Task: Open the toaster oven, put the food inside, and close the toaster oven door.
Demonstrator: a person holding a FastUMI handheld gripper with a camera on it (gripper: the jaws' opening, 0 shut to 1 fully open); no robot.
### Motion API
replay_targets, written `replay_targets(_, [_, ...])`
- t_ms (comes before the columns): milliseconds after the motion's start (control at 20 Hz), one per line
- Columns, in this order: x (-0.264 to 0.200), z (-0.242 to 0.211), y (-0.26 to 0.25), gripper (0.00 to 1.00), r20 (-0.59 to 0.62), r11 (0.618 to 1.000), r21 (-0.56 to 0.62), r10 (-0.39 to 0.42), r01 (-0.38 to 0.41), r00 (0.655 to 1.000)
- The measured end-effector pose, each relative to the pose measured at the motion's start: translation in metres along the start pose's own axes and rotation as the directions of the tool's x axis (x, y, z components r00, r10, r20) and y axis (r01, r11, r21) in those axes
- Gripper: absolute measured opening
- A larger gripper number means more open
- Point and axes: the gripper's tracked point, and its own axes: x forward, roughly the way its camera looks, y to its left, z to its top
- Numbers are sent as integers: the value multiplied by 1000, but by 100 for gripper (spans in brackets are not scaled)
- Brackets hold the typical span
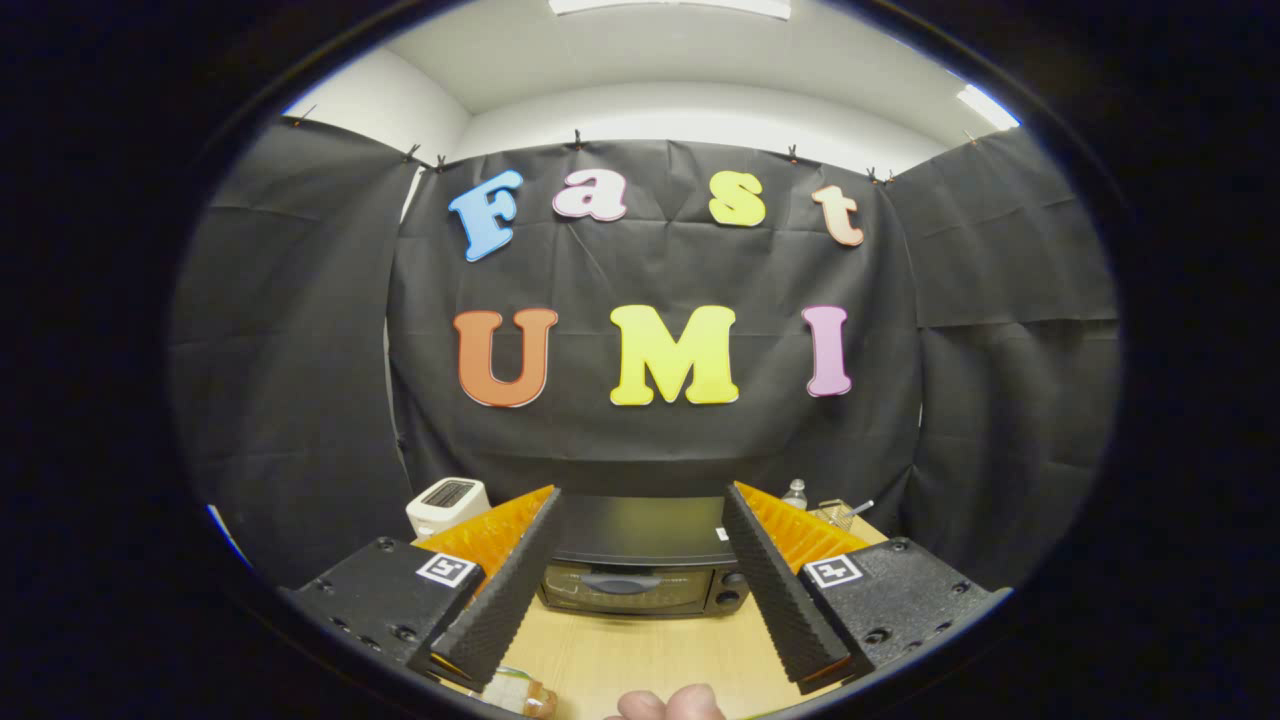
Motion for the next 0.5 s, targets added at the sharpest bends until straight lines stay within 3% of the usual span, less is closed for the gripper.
replay_targets(500, [7,-5,-6,100,-10,1000,10,-4,4,1000])
